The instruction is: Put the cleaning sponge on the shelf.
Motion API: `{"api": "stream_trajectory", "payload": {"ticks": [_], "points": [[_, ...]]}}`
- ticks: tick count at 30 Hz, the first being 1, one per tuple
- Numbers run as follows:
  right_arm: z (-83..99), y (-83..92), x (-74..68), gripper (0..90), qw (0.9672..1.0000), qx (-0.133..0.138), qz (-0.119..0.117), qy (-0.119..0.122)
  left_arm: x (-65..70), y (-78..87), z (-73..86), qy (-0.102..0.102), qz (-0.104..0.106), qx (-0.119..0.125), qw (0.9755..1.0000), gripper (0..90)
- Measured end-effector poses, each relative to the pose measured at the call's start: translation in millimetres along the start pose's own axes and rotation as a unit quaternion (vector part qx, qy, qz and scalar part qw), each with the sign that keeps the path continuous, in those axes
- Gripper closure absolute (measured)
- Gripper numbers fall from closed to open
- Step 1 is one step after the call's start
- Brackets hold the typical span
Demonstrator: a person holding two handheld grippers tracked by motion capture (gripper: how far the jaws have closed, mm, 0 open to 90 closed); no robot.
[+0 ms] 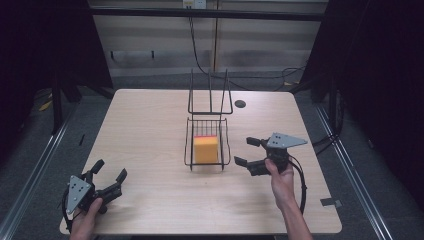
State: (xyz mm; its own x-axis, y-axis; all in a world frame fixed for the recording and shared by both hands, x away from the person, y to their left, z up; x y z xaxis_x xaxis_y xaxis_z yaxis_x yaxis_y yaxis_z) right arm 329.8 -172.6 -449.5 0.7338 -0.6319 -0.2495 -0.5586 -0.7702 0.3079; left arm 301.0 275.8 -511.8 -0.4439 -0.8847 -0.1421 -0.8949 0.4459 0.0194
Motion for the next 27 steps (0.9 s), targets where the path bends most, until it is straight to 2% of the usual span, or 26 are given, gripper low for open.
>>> {"api": "stream_trajectory", "payload": {"ticks": [2, 4, 10, 13, 17, 19, 22, 25, 26, 27], "points": [[3.1, 3.2, -1.0, 13.7, 1.0, -0.005, 0.004, 0.002, -0.1, -0.2, 0.0, 0.0, -0.001, 0.0, 1.0, 15.6], [7.2, 7.1, -2.0, 13.7, 1.0, 0.002, 0.009, 0.0, 0.0, -0.2, 0.0, 0.0, 0.0, 0.001, 1.0, 15.6], [24.5, 16.9, 2.5, 13.8, 0.9992, -0.002, 0.039, -0.008, 0.0, 0.0, 0.0, 0.0, 0.0, 0.0, 1.0, 15.6], [30.2, 20.9, 1.9, 13.9, 0.999, 0.006, 0.043, -0.008, -0.1, 0.0, 0.0, 0.0, -0.001, 0.0, 1.0, 15.6], [43.5, 24.6, 3.5, 13.9, 0.997, 0.018, 0.076, -0.004, 0.1, 0.0, 0.0, 0.0, 0.0, 0.0, 1.0, 15.5], [52.8, 25.8, 6.1, 14.0, 0.9964, 0.019, 0.082, -0.013, -0.5, 0.2, 0.0, -0.003, -0.002, -0.001, 1.0, 15.5], [64.5, 28.4, 7.9, 14.1, 0.9957, 0.013, 0.09, -0.019, -0.1, -0.2, 0.0, 0.0, -0.001, 0.001, 1.0, 15.5], [71.6, 29.7, 10.8, 14.1, 0.9953, 0.008, 0.096, -0.01, -0.1, -0.1, 0.0, 0.0, -0.001, 0.0, 1.0, 15.5], [74.5, 30.8, 12.5, 14.0, 0.9944, 0.007, 0.105, -0.009, 0.1, 0.0, 0.0, 0.0, 0.0, 0.0, 1.0, 15.5], [77.1, 32.0, 12.6, 14.0, 0.9948, 0.004, 0.101, -0.011, -0.6, 0.2, 0.1, -0.003, -0.002, -0.001, 1.0, 15.5]]}}
Point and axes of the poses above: each handheld gripper's, and its own axes: y roughly backward along the jaws, z roughly out of its underside, x roughly to its right, the point moved 6 cm from there along -y, roughly forward along the jaws, and after that the axes turned 9 degrees about -y, right-handed, at the moved point
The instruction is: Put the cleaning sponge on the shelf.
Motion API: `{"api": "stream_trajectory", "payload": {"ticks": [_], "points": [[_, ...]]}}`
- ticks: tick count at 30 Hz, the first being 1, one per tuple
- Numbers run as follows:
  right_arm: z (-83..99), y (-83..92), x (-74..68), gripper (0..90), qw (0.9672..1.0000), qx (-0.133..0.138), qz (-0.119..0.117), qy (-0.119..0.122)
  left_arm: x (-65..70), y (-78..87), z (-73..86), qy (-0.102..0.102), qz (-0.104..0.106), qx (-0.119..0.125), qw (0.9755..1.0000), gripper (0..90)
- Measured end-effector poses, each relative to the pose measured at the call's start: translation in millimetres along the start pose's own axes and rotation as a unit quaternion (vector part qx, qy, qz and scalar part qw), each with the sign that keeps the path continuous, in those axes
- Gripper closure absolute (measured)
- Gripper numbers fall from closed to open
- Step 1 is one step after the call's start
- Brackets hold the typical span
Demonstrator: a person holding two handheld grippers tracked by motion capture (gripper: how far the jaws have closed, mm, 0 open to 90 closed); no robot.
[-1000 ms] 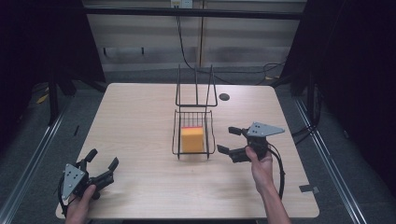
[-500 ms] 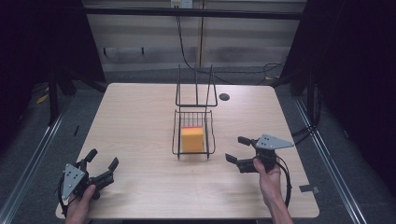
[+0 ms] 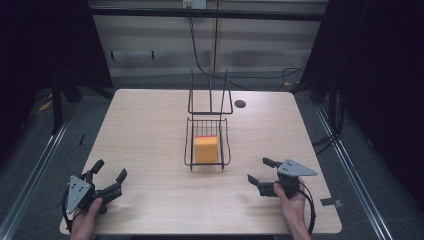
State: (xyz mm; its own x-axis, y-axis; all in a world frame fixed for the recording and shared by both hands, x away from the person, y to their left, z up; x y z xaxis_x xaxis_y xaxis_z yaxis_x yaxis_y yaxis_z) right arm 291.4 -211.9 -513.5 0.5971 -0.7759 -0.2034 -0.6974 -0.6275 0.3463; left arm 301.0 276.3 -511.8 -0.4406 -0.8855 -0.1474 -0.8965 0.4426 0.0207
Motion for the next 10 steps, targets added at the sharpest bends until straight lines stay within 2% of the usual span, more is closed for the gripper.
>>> {"api": "stream_trajectory", "payload": {"ticks": [2, 5, 7, 10], "points": [[4.4, 1.9, 1.0, 14.1, 1.0, 0.006, 0.006, -0.004, 0.5, -0.4, -0.1, 0.003, 0.001, 0.001, 1.0, 15.5], [13.6, 1.7, 3.1, 14.0, 0.9999, -0.003, 0.011, -0.007, 0.5, -0.2, 0.0, 0.002, 0.001, 0.001, 1.0, 15.6], [12.4, 3.0, 1.3, 14.0, 0.9998, 0.014, 0.01, -0.008, 0.6, -0.4, -0.1, 0.003, 0.0, 0.001, 1.0, 15.6], [12.5, 3.7, 0.5, 13.6, 0.9998, 0.018, 0.009, -0.004, 0.6, -0.2, 0.0, 0.003, 0.001, 0.001, 1.0, 15.5]]}}
Point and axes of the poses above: each handheld gripper's, and its own axes: y roughly backward along the jaws, z roughly out of its underside, x roughly to its right, the point moved 6 cm from there along -y, roughly forward along the jaws, and after that the axes turned 9 degrees about -y, right-handed, at the moved point
